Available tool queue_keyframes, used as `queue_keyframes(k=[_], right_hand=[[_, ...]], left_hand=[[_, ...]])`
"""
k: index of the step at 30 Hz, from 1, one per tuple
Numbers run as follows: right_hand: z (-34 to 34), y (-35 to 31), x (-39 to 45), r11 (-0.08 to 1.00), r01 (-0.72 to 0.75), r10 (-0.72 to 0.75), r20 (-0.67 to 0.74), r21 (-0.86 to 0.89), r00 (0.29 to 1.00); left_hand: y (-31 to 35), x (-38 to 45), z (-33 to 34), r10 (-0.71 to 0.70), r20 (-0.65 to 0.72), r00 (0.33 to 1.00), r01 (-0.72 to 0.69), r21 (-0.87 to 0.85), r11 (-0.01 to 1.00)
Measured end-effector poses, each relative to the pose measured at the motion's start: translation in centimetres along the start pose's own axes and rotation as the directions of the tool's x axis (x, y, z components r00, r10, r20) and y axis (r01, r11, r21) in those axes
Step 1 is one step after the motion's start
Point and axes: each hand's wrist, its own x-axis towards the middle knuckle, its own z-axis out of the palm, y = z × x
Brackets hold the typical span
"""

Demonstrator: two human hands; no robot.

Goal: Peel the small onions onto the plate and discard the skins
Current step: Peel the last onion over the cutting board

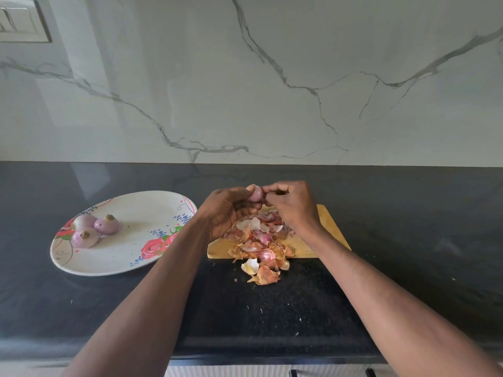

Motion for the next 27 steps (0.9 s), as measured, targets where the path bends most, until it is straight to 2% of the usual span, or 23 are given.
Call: queue_keyframes(k=[3,7,13,18,23,27], right_hand=[[0.0,-0.2,-0.2,0.999,0.029,-0.029,-0.012,-0.022,1.000],[0.5,-0.5,-0.5,0.996,0.078,-0.078,0.003,-0.043,0.997],[1.0,0.1,-0.6,0.984,0.111,-0.120,-0.059,-0.140,0.991],[0.8,-0.2,-0.7,0.993,0.061,-0.068,-0.070,-0.096,0.995],[0.4,-1.2,-0.3,0.991,-0.092,0.099,-0.067,0.094,0.993],[0.6,-0.8,0.0,0.969,-0.179,0.198,-0.104,0.171,0.975]], left_hand=[[0.0,0.0,0.2,0.013,0.027,1.000,-0.012,-0.010,1.000],[0.0,0.0,0.2,0.024,-0.018,1.000,-0.024,-0.011,1.000],[-0.5,0.2,0.4,0.078,-0.050,0.996,-0.071,0.113,0.991],[-0.7,0.2,0.5,0.082,-0.040,0.996,-0.076,0.140,0.987],[-0.3,0.2,0.4,0.068,-0.020,0.997,-0.067,0.064,0.996],[-0.5,0.5,0.2,0.072,-0.102,0.992,-0.064,0.075,0.995]])
